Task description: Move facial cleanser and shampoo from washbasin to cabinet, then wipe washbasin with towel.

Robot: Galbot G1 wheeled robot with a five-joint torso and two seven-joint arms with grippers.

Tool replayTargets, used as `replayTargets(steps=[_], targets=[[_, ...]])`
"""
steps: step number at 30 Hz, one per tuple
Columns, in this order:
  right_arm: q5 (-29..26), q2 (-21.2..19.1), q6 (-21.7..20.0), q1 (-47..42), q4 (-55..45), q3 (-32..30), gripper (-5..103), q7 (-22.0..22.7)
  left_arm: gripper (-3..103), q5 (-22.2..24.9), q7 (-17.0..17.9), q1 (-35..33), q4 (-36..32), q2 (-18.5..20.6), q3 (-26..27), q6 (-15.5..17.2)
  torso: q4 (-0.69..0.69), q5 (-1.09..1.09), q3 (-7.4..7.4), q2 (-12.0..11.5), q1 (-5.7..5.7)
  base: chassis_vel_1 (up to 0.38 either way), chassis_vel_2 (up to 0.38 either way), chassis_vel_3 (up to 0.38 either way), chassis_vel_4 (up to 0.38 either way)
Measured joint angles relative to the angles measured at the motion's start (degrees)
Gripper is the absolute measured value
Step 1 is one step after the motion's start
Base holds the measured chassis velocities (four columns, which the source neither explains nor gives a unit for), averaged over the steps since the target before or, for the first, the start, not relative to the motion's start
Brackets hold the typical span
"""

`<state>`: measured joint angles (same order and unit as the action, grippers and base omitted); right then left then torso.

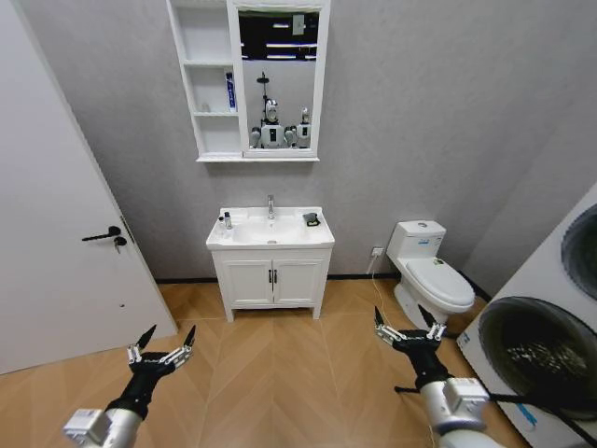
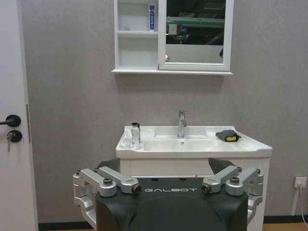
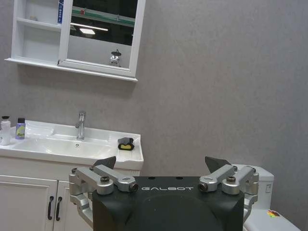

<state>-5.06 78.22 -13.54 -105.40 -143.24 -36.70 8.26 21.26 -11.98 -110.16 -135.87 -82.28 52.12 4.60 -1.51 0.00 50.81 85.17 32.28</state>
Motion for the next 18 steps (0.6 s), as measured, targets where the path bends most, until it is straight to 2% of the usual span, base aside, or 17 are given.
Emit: replayTargets(steps=[9, 18], targets=[[-0.02, -0.04, 0.44, -0.13, 0.00, -0.11, 100, -0.10, 100, -1.08, -0.22, 0.52, -0.19, -0.23, -0.24, 0.03, 0.00, 0.00, -0.01, 0.01, -0.02, -0.017, 0.022, 0.031, -0.019], [-0.03, -0.08, 1.00, 0.11, 0.46, 0.11, 100, -0.37, 100, -1.67, -0.45, 0.42, -0.46, -0.80, -0.33, 0.01, 0.00, 0.02, 0.00, 0.00, 0.00, -0.160, 0.160, 0.166, -0.178]])
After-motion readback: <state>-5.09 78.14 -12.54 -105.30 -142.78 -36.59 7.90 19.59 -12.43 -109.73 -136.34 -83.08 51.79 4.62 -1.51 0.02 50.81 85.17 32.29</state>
